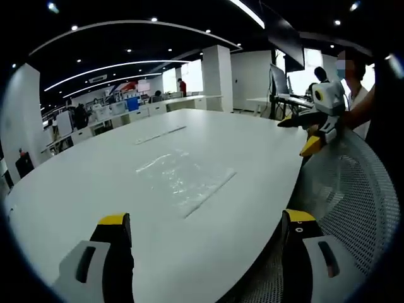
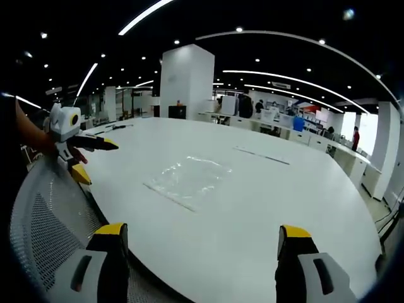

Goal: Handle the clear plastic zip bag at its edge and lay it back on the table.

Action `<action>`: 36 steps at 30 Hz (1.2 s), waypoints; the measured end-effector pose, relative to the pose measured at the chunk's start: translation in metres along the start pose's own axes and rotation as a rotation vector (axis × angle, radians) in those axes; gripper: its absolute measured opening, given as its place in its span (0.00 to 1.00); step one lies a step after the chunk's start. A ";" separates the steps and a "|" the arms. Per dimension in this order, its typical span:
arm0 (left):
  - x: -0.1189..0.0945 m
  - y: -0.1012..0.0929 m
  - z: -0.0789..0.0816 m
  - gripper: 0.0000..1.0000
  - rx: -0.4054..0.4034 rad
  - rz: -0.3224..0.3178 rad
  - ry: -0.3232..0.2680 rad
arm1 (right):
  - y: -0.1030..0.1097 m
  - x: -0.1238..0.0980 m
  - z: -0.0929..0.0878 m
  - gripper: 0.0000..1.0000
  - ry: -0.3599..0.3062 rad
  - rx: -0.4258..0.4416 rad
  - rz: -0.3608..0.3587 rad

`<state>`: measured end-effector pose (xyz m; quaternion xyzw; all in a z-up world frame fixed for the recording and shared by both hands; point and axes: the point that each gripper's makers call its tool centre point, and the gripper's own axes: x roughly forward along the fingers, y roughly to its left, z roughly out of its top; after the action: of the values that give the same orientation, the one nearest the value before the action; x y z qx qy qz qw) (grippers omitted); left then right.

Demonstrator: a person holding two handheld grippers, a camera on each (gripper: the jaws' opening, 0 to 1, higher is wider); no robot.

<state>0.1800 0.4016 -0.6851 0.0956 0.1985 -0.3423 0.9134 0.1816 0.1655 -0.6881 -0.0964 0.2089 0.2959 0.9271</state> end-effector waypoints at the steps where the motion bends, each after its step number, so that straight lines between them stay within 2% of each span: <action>1: 0.000 0.000 0.000 0.99 0.001 0.002 -0.002 | 0.000 0.000 0.000 0.99 0.000 0.000 0.000; 19: 0.000 0.005 -0.004 0.99 -0.004 -0.002 -0.008 | -0.001 0.001 -0.001 0.99 0.000 0.001 -0.004; 33: -0.001 0.000 0.007 0.95 -0.004 -0.010 -0.029 | -0.004 0.001 -0.003 0.99 -0.002 0.005 -0.002; 36: -0.002 -0.002 0.010 0.91 0.030 -0.016 -0.047 | -0.004 0.001 -0.004 0.99 -0.001 0.005 -0.001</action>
<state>0.1808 0.3984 -0.6749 0.0995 0.1727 -0.3545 0.9136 0.1838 0.1613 -0.6922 -0.0939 0.2092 0.2949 0.9276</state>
